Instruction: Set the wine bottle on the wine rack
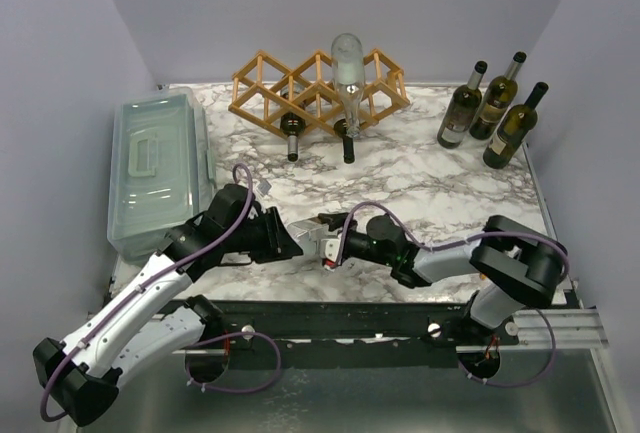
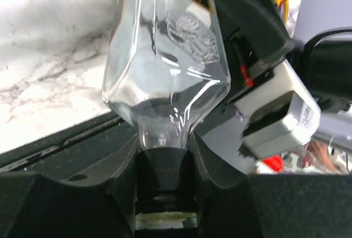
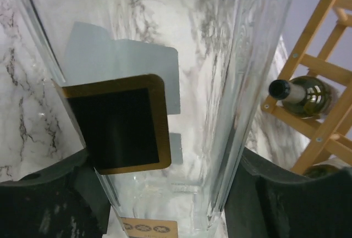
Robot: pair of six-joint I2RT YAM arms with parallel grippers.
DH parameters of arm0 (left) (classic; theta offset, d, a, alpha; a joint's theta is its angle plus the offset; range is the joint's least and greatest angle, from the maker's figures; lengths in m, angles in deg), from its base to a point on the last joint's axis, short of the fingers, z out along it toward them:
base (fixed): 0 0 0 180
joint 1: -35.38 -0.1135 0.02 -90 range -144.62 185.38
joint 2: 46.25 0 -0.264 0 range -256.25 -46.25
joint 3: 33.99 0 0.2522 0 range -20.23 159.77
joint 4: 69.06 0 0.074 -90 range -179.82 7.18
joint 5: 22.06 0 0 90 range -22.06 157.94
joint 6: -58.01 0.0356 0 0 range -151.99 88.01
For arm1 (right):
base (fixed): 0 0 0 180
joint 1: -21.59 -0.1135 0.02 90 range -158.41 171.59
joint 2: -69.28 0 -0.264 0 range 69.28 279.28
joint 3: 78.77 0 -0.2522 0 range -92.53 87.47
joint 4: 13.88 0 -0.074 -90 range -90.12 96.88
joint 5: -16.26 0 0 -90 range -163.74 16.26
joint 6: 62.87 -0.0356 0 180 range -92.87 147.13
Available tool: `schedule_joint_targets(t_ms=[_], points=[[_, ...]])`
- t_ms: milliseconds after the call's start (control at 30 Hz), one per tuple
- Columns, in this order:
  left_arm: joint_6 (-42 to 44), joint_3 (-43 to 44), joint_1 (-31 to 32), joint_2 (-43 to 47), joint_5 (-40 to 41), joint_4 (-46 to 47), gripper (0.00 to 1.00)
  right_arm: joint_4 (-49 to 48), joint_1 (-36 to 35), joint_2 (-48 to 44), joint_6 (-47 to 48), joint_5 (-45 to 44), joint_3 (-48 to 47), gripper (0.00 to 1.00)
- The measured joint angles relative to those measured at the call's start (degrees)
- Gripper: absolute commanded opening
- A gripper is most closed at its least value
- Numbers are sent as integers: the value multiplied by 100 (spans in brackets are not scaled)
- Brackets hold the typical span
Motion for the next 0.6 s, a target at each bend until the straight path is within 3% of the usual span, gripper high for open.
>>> schedule_joint_targets(t_ms=[67, 167, 267, 400, 600], points=[[-59, -7, -35, -105, -4, 55, 3, -420, -13, 332, 13, -15, 13, 23], [-48, -13, -92, -326, -52, 50, 35, -1036, -11, 776, 101, -11, 24, 1], [-37, -4, -131, -420, -79, 105, 56, -1674, 39, 1119, 203, -7, 66, 1], [-131, -4, -37, -452, -881, 315, 65, -2481, 46, 1493, 168, 22, 149, 1], [-98, -13, -15, -557, -1727, 402, 76, -2933, 46, 1582, 168, 374, 372, 1]])
